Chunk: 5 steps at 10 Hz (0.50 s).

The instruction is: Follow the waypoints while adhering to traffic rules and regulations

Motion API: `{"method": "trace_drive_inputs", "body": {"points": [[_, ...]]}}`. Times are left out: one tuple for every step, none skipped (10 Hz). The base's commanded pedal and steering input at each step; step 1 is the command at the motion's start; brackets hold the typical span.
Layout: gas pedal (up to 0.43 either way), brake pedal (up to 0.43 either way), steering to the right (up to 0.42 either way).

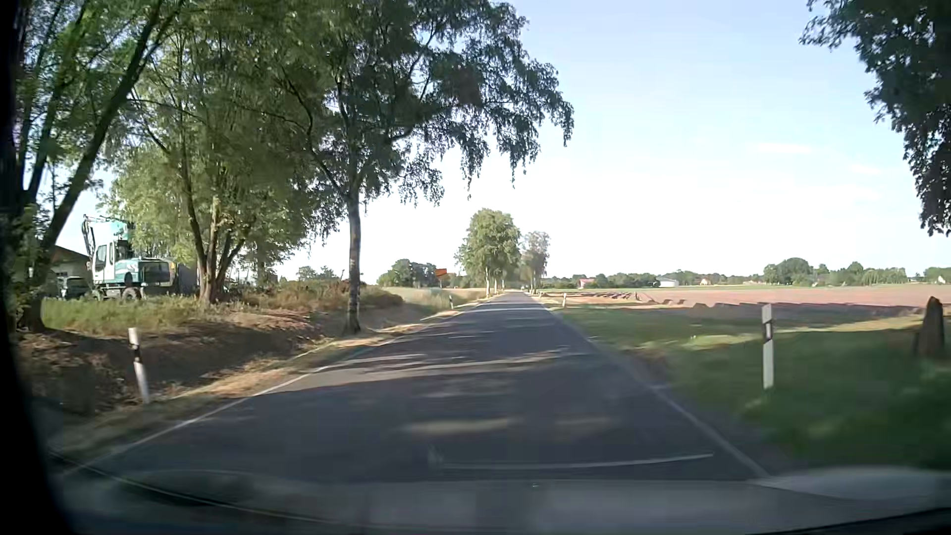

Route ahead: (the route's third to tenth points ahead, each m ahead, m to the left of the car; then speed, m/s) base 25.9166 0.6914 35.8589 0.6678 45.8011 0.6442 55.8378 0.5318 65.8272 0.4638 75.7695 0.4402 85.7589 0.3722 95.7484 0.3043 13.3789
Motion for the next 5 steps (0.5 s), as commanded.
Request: {"method": "trace_drive_inputs", "body": {"points": [[0.157, 0.006, 0.006], [0.15, 0.006, 0.005], [0.15, 0.006, 0.005], [0.15, 0.006, 0.005], [0.15, 0.006, 0.004]]}}
